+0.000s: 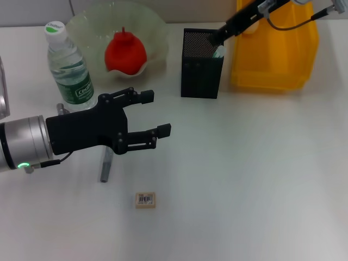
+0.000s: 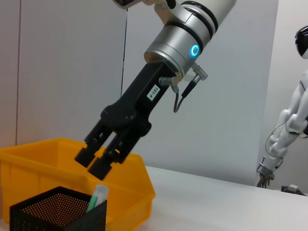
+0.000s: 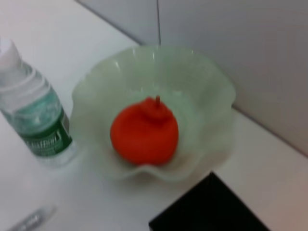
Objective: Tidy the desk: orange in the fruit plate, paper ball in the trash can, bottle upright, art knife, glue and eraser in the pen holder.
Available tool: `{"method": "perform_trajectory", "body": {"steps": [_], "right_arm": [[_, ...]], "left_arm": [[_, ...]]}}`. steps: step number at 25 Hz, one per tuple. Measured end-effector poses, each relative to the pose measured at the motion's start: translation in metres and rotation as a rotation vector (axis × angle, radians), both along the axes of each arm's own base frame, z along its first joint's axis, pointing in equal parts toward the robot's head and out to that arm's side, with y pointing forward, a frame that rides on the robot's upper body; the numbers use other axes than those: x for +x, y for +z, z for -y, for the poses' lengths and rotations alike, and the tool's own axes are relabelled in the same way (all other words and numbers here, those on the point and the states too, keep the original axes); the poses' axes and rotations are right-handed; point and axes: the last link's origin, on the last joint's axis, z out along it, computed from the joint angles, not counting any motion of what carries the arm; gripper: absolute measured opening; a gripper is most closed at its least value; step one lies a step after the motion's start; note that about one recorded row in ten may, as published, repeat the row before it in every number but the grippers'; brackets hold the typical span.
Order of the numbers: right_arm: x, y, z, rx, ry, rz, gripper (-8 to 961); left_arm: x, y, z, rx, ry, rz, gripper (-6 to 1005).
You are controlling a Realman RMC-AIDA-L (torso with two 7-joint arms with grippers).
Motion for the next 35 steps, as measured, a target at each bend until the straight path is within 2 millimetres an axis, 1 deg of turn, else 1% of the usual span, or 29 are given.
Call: {"method": "perform_trajectory", "body": {"steps": [4, 6, 7, 8, 11, 12, 13, 14, 15, 16, 17, 18, 21, 22, 23, 26, 27, 28, 32, 35], "right_arm": [[-0.002, 0.009, 0.004, 0.038, 0.037, -0.094, 644], [0.001, 0.015, 0.010, 0.055, 0.065, -0.166, 642], [0.008, 0.021, 0.018, 0.070, 0.097, -0.245, 642], [0.008, 0.021, 0.018, 0.070, 0.097, -0.245, 641], [0.023, 0.028, 0.032, 0.100, 0.154, -0.384, 640], [0.038, 0.033, 0.043, 0.131, 0.198, -0.489, 640], [0.048, 0.035, 0.049, 0.156, 0.221, -0.539, 640], [0.048, 0.035, 0.049, 0.156, 0.221, -0.539, 640], [0.067, 0.036, 0.062, 0.203, 0.254, -0.628, 640], [0.067, 0.036, 0.062, 0.203, 0.254, -0.628, 640], [0.084, 0.035, 0.073, 0.249, 0.280, -0.702, 640], [0.084, 0.035, 0.073, 0.249, 0.280, -0.702, 640], [0.107, 0.026, 0.091, 0.288, 0.320, -0.784, 640], [0.118, 0.018, 0.104, 0.297, 0.355, -0.820, 640], [0.118, 0.018, 0.104, 0.297, 0.355, -0.820, 640], [0.134, 0.005, 0.125, 0.300, 0.405, -0.837, 640], [0.143, -0.002, 0.137, 0.300, 0.410, -0.839, 640], [0.143, -0.002, 0.137, 0.300, 0.410, -0.839, 640], [0.158, -0.016, 0.157, 0.295, 0.397, -0.845, 640], [0.163, -0.020, 0.162, 0.298, 0.393, -0.840, 640]], "left_arm": [[0.001, 0.001, -0.001, 0.000, -0.006, -0.001, 841], [0.001, 0.002, -0.002, 0.001, -0.009, -0.002, 841], [0.002, 0.003, -0.003, 0.001, -0.015, -0.003, 841], [0.002, 0.003, -0.003, 0.001, -0.015, -0.003, 841], [0.003, 0.004, -0.004, -0.001, -0.018, -0.006, 840], [0.003, 0.004, -0.005, -0.001, -0.018, -0.007, 840], [0.003, 0.004, -0.005, 0.000, -0.020, -0.008, 840], [0.003, 0.004, -0.005, 0.000, -0.020, -0.008, 840], [0.004, 0.005, -0.006, 0.000, -0.022, -0.009, 840], [0.004, 0.005, -0.006, 0.000, -0.022, -0.009, 840], [0.004, 0.005, -0.006, -0.001, -0.021, -0.009, 841], [0.004, 0.005, -0.006, -0.001, -0.021, -0.009, 841], [0.004, 0.006, -0.007, 0.000, -0.018, -0.009, 841], [0.004, 0.006, -0.007, 0.000, -0.018, -0.009, 841], [0.004, 0.006, -0.007, -0.001, -0.020, -0.010, 841], [0.005, 0.006, -0.008, -0.004, -0.024, -0.013, 841], [0.005, 0.006, -0.008, -0.004, -0.025, -0.014, 841], [0.005, 0.006, -0.008, -0.004, -0.025, -0.014, 841], [0.005, 0.006, -0.008, -0.007, -0.026, -0.015, 840], [0.006, 0.007, -0.009, -0.010, -0.034, -0.013, 840]]}}
